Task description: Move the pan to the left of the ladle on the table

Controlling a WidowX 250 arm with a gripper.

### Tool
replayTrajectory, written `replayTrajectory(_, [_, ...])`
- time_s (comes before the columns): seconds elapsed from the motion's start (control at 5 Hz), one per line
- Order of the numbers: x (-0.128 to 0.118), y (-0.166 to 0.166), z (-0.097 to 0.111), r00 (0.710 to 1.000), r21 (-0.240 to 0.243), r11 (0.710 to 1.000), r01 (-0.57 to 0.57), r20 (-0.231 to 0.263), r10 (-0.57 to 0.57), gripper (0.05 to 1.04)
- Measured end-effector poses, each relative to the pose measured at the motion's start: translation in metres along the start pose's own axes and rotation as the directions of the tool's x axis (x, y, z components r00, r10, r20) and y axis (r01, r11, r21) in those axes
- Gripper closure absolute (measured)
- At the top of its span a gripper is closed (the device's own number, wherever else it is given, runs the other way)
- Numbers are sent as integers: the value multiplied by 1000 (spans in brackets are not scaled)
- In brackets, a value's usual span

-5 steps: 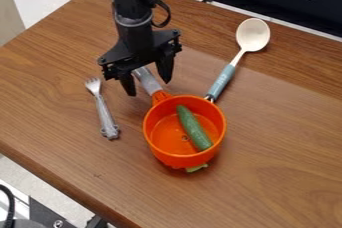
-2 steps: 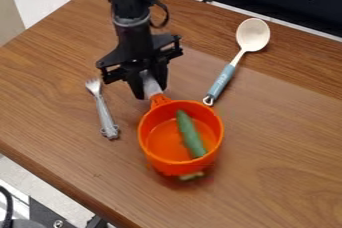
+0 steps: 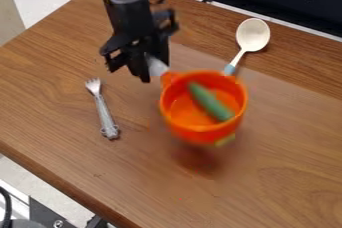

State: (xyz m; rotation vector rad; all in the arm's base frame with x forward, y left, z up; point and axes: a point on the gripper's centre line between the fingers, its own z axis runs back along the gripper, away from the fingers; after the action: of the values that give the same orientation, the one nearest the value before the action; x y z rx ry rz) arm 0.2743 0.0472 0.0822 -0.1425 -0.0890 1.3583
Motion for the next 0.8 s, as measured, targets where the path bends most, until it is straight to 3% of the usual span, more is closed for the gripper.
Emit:
replayTrajectory(0.2, [27, -18, 15, 968, -65, 969, -240, 60, 244, 727])
replayTrajectory(0.4, [60, -26, 14, 870, -122, 873, -472, 94, 484, 727])
replayTrajectory(0.6, [84, -27, 8, 728, -147, 735, -662, 107, 678, 727])
replayTrajectory(0.8, [94, -24, -1, 584, -160, 596, -787, 121, 803, 727])
